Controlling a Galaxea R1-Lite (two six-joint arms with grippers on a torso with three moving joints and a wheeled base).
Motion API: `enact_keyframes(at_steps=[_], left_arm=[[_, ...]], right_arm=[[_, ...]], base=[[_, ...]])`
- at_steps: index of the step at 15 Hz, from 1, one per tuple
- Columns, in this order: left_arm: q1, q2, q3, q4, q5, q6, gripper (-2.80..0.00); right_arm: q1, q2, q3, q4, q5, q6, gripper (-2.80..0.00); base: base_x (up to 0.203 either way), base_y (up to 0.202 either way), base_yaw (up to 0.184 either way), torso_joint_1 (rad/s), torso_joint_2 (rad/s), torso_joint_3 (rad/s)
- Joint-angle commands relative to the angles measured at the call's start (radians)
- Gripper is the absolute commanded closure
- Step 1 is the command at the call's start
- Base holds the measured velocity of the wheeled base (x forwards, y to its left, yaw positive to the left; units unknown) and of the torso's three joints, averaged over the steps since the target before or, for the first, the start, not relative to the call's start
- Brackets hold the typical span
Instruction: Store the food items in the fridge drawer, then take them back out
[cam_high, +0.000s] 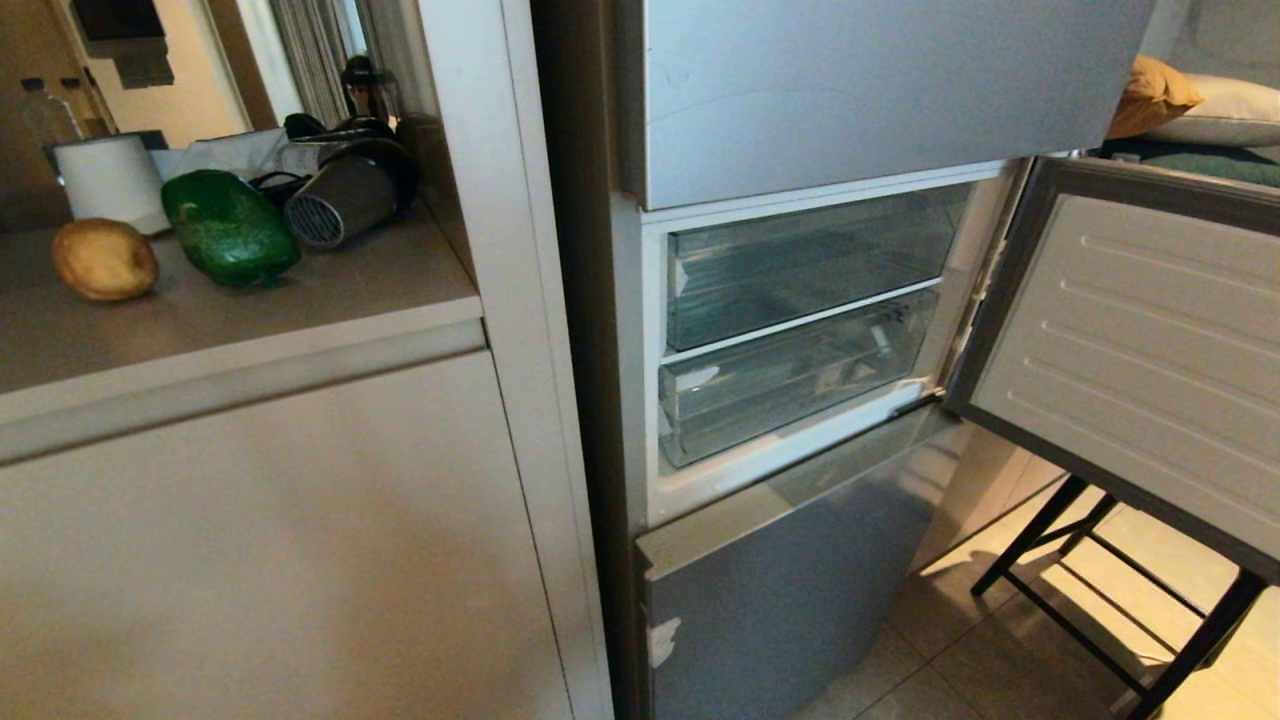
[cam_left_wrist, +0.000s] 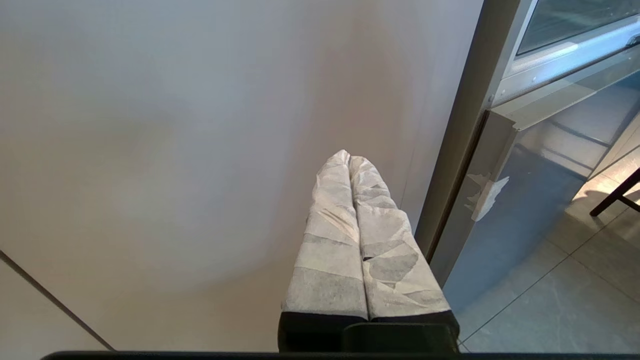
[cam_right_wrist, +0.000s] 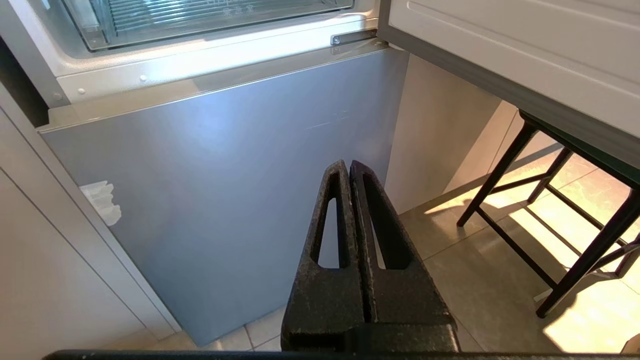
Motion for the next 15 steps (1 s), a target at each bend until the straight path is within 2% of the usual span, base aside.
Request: enact_keyframes(at_steps=[1, 12, 15], left_arm=[[0.0, 0.0, 0.011, -0.001, 0.0, 0.0, 0.0], [0.0, 0.0, 0.011, -0.001, 0.001, 0.0, 0.0], [0.0, 0.0, 0.011, -0.001, 0.0, 0.0, 0.0]], right_arm=[[0.0, 0.0, 0.0, 0.0, 0.0, 0.001, 0.0], [0.0, 0.0, 0.0, 0.0, 0.0, -0.001, 0.0], [0.0, 0.0, 0.0, 0.0, 0.0, -0.001, 0.0]], base=[[0.0, 0.0, 0.0, 0.0, 0.0, 0.0], [0.0, 0.0, 0.0, 0.0, 0.0, 0.0], [-0.143, 0.0, -0.006, 0.003, 0.0, 0.002]])
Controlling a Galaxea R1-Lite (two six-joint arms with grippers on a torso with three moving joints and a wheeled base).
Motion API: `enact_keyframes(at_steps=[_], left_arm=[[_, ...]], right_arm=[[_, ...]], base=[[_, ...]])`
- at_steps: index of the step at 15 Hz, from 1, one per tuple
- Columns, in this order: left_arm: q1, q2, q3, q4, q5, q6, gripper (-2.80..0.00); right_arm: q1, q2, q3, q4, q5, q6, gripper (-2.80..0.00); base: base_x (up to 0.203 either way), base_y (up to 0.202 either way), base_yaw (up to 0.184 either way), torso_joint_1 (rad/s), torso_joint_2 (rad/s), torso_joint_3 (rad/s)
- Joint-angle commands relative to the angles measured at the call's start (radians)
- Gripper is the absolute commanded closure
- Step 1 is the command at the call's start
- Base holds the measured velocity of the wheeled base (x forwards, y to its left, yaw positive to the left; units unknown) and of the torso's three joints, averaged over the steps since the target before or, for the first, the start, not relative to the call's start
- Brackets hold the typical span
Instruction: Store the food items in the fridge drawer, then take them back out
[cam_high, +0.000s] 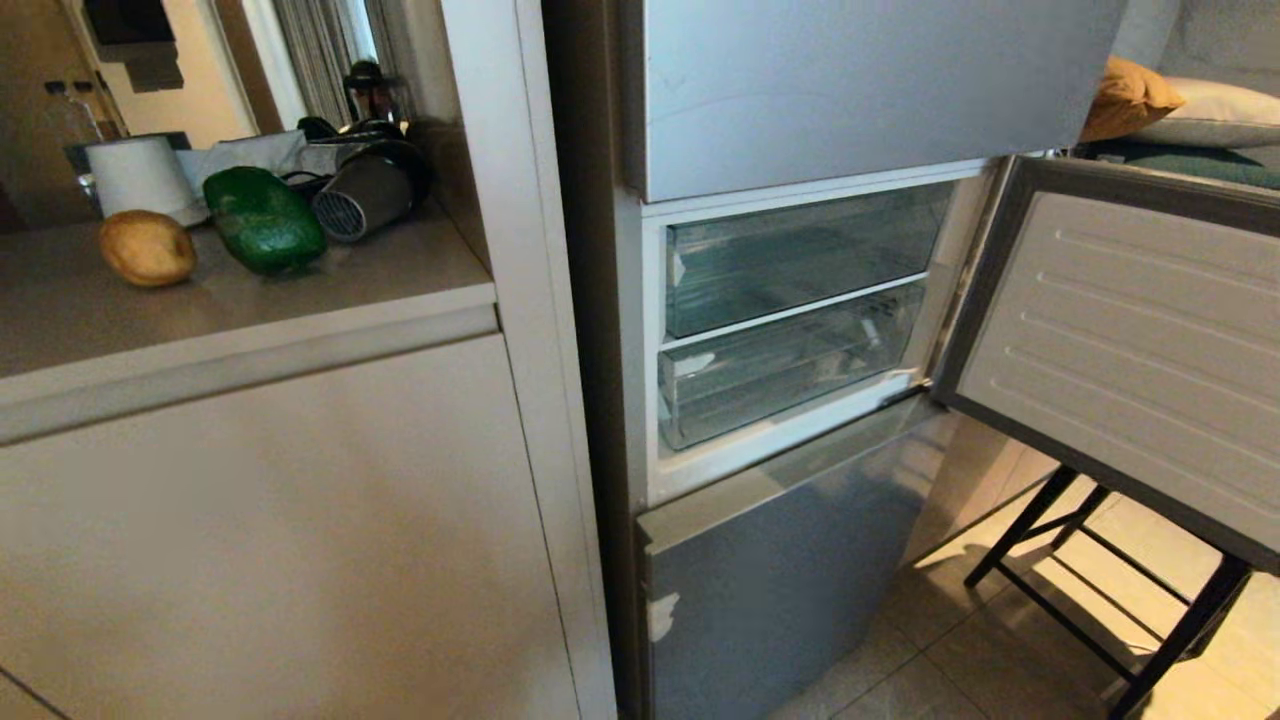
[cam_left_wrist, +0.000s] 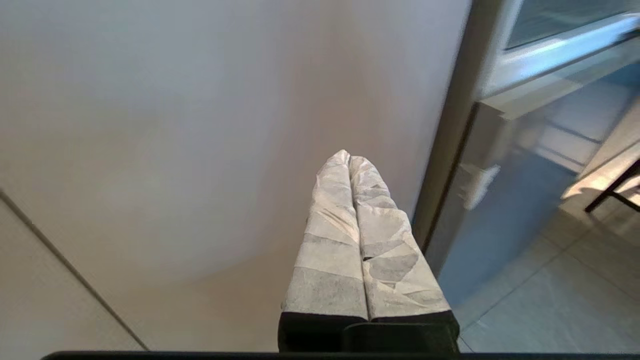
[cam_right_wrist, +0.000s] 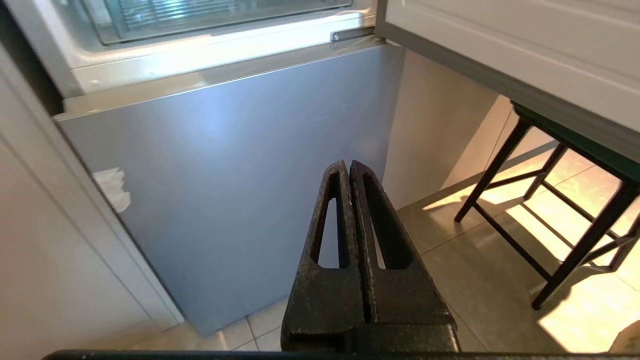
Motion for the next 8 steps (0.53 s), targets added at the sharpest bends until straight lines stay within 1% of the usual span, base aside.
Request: enact_keyframes(at_steps=[1, 8], left_arm=[[0.0, 0.0, 0.011, 0.0, 0.001, 0.0, 0.0], [0.0, 0.0, 0.011, 0.0, 0.001, 0.0, 0.0]], right_arm=[[0.0, 0.0, 0.0, 0.0, -0.001, 0.0, 0.0], [0.0, 0.0, 0.0, 0.0, -0.001, 0.0, 0.0]], base=[[0.0, 0.0, 0.0, 0.0, 0.0, 0.0], [0.0, 0.0, 0.0, 0.0, 0.0, 0.0]])
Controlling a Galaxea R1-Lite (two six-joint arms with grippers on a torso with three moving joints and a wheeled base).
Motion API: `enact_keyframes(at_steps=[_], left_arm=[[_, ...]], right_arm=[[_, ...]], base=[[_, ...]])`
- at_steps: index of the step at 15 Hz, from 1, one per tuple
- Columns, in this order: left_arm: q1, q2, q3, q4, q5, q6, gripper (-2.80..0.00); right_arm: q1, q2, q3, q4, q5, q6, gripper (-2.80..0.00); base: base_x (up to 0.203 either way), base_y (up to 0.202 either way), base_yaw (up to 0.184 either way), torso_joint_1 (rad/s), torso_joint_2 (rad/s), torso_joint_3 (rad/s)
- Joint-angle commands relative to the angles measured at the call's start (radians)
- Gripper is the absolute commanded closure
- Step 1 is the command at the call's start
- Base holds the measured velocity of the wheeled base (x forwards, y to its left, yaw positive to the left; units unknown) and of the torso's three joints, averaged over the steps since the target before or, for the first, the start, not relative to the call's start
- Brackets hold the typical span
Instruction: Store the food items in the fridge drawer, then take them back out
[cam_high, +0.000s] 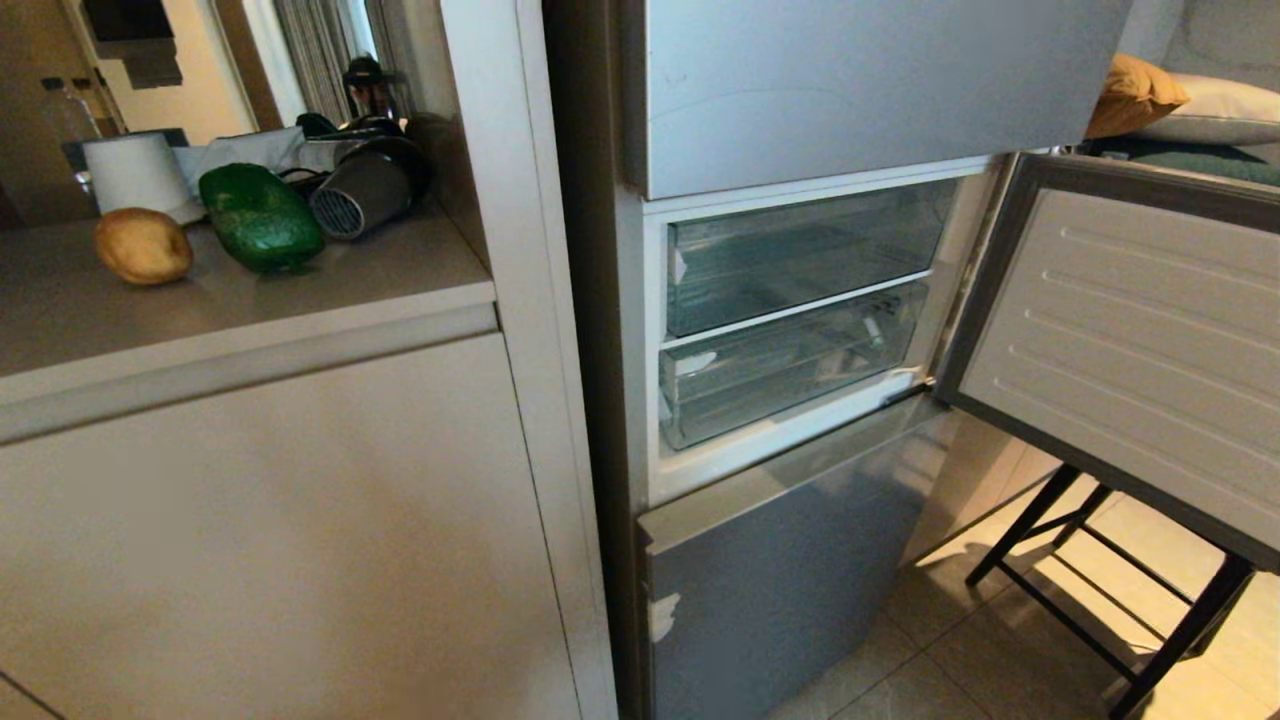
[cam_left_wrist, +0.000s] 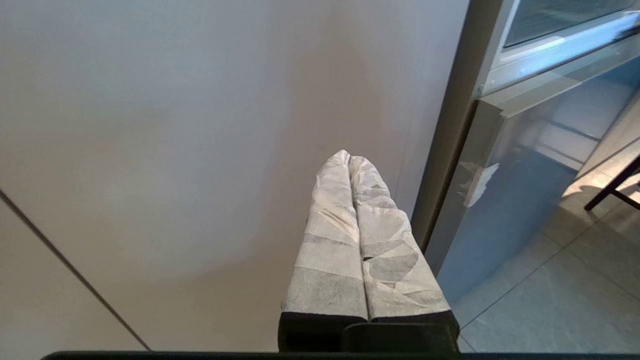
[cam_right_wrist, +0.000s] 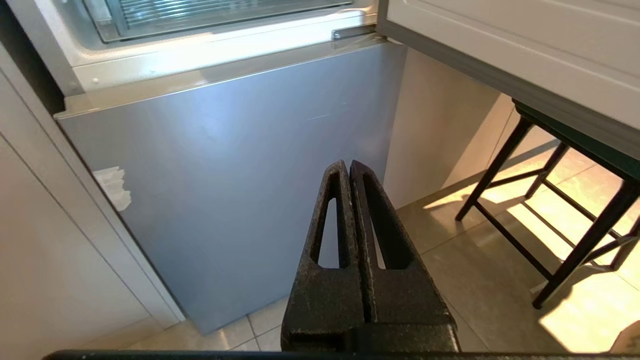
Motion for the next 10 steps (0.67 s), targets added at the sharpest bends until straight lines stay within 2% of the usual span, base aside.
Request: enact_keyframes(at_steps=[1, 10], left_arm=[[0.0, 0.001, 0.011, -0.001, 0.0, 0.0, 0.0], [0.0, 0.0, 0.011, -0.001, 0.0, 0.0, 0.0]], right_arm=[[0.0, 0.0, 0.0, 0.0, 0.0, 0.0, 0.0], [0.0, 0.0, 0.0, 0.0, 0.002, -0.008, 0.0]], base=[[0.0, 0.0, 0.0, 0.0, 0.0, 0.0], [0.0, 0.0, 0.0, 0.0, 0.0, 0.0]])
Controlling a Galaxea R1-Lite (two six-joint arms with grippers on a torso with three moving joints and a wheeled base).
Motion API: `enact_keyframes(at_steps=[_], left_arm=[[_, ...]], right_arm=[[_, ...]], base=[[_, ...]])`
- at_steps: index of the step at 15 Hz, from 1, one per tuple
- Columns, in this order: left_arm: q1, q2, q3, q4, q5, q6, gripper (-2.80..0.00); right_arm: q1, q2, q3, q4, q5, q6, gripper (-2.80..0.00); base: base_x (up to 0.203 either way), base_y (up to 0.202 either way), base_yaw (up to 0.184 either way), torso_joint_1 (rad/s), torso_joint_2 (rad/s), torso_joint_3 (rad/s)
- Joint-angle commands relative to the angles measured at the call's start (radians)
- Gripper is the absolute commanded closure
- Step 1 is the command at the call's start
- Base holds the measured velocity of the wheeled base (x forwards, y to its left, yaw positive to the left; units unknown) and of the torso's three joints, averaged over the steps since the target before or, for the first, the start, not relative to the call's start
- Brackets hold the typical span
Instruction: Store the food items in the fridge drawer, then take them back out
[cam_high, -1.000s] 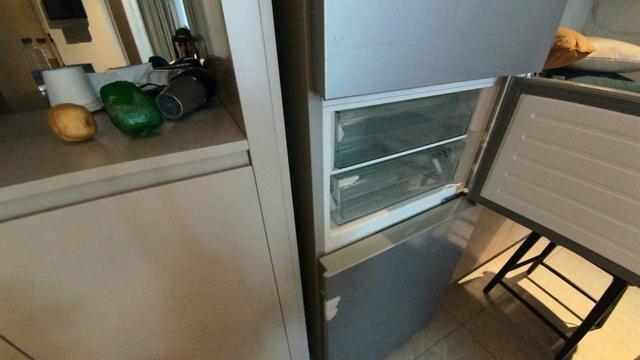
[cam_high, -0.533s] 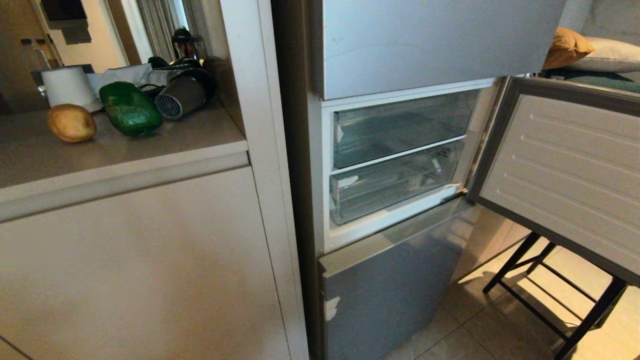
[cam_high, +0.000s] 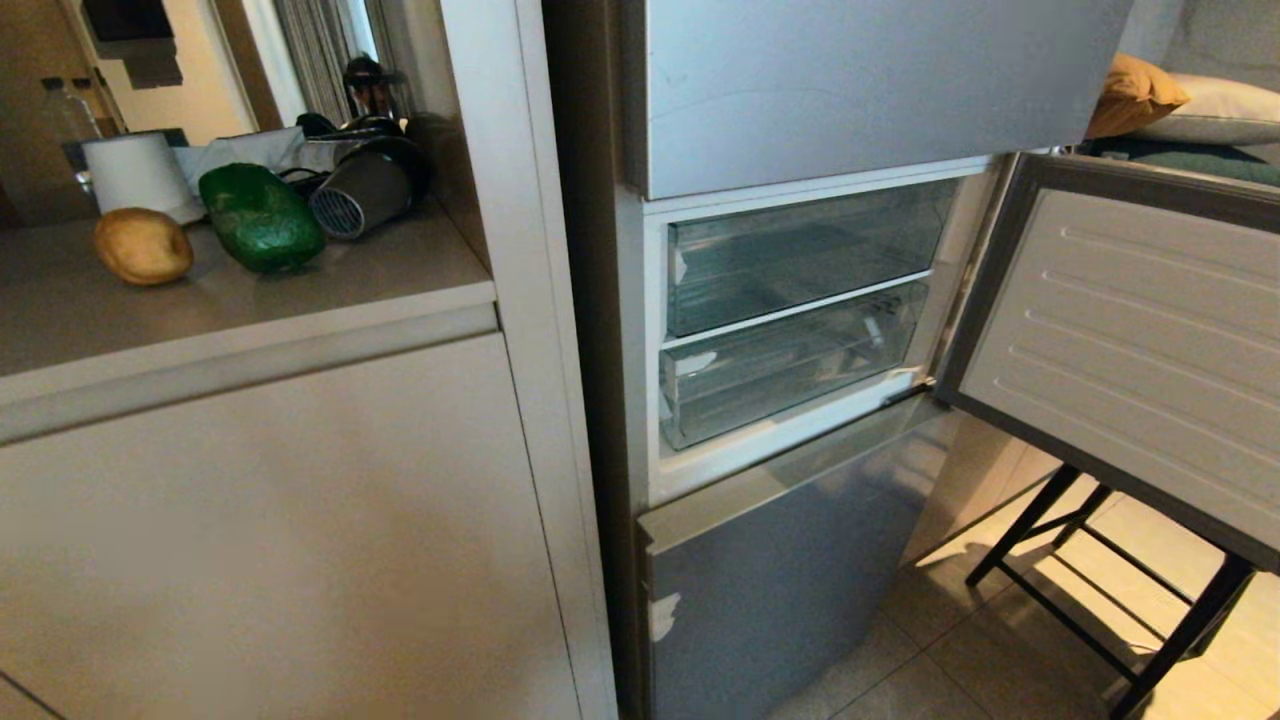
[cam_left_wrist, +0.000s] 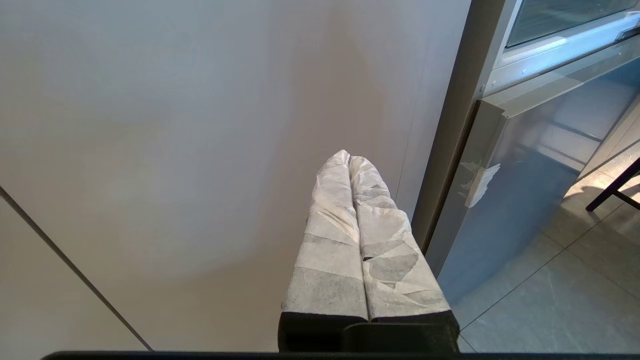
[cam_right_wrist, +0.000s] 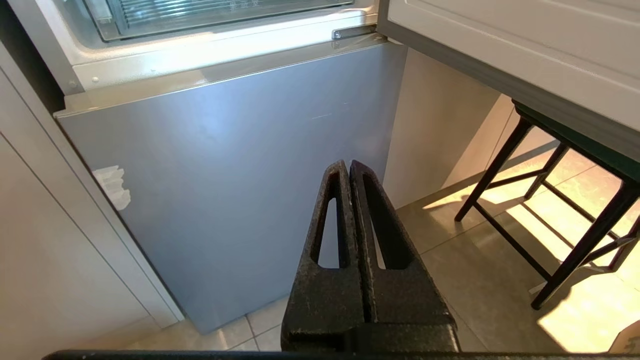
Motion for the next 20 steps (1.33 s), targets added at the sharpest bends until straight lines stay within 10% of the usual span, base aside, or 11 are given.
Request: enact_keyframes(at_steps=[1, 20], left_arm=[[0.0, 0.0, 0.011, -0.001, 0.0, 0.0, 0.0], [0.0, 0.001, 0.011, -0.001, 0.0, 0.0, 0.0]], right_arm=[[0.0, 0.0, 0.0, 0.0, -0.001, 0.007, 0.0], [0.0, 0.0, 0.0, 0.0, -0.001, 0.008, 0.0]], base=[[0.0, 0.0, 0.0, 0.0, 0.0, 0.0], [0.0, 0.0, 0.0, -0.093, 0.29, 0.196]])
